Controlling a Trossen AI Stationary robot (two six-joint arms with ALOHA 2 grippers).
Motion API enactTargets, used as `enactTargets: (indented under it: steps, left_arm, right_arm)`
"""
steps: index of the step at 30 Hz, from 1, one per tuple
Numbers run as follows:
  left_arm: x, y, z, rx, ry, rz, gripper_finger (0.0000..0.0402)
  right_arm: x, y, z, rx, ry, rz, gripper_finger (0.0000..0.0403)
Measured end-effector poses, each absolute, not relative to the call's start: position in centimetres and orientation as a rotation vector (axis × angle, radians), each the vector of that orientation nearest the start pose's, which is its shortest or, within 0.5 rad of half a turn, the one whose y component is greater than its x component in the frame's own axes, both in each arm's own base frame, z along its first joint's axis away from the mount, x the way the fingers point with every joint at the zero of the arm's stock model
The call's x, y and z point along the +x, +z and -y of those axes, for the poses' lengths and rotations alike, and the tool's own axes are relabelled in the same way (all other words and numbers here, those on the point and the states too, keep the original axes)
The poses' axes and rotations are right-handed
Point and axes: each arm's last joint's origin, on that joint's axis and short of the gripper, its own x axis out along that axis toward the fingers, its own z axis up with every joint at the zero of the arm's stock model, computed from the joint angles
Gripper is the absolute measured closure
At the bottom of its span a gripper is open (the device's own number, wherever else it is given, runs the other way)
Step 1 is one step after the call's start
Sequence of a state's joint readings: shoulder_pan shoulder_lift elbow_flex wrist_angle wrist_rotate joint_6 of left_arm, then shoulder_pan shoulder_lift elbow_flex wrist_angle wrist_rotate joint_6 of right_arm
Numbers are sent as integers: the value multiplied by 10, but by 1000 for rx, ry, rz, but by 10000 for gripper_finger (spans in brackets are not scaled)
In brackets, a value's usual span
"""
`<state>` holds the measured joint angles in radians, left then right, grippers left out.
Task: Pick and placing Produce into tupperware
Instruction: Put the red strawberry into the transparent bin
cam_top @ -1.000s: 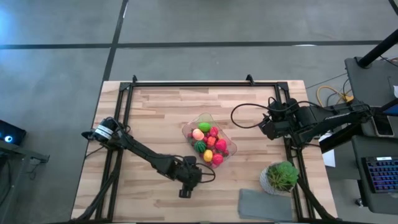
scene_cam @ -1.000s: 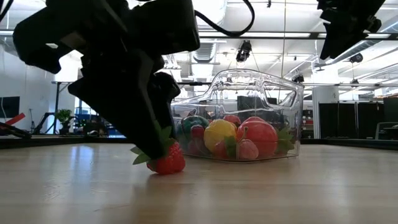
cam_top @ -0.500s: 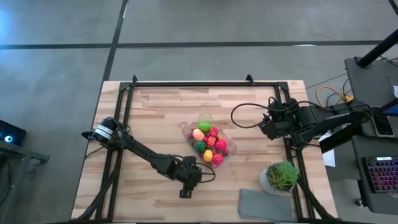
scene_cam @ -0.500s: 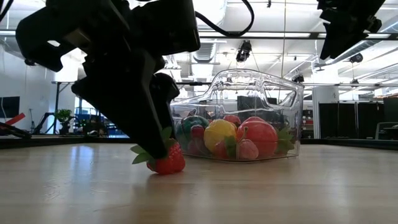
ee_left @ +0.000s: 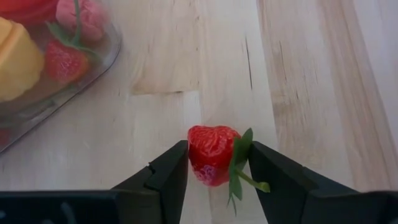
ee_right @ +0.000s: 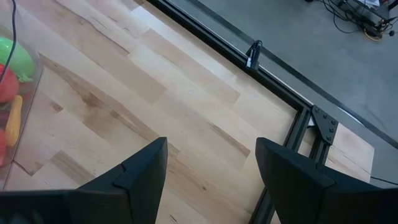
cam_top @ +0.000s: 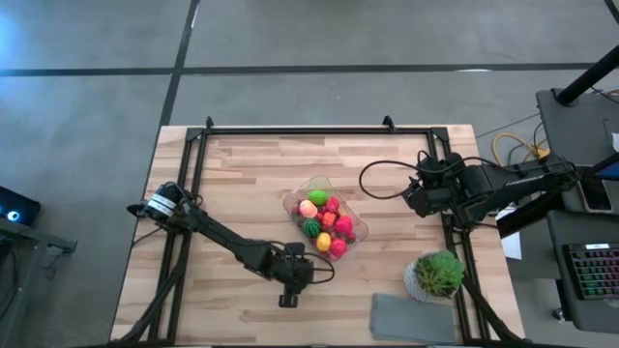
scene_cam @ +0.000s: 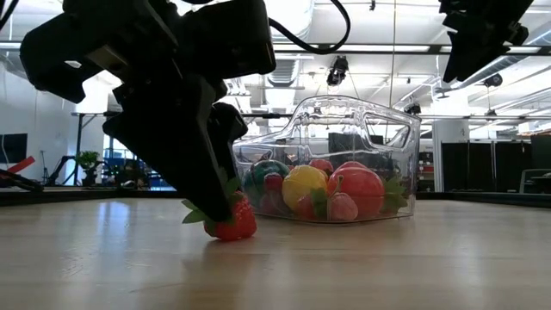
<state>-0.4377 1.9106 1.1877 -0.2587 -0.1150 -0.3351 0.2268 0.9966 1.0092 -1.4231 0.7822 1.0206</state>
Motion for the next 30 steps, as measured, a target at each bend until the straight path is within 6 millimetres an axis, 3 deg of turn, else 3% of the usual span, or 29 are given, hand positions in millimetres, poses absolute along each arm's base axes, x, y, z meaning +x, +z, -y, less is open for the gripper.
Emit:
enactTargets:
  steps: [10,18,25,30]
  left_arm:
    - [348,157,159,-31,-125,-1007,266]
    - [343,176,156,-27,-109,-978,304]
    - [326,212,146,38,-37,-1036,308]
    - [302,254,120,170,178,-1014,308]
  right_arm:
    - [136,301,-10,178,-987,-848,165]
    - [136,301,-10,171,-985,-849,165]
    - [136,301,-10,169,-985,-849,165]
    - [136,300,-10,167,-986,-852,165]
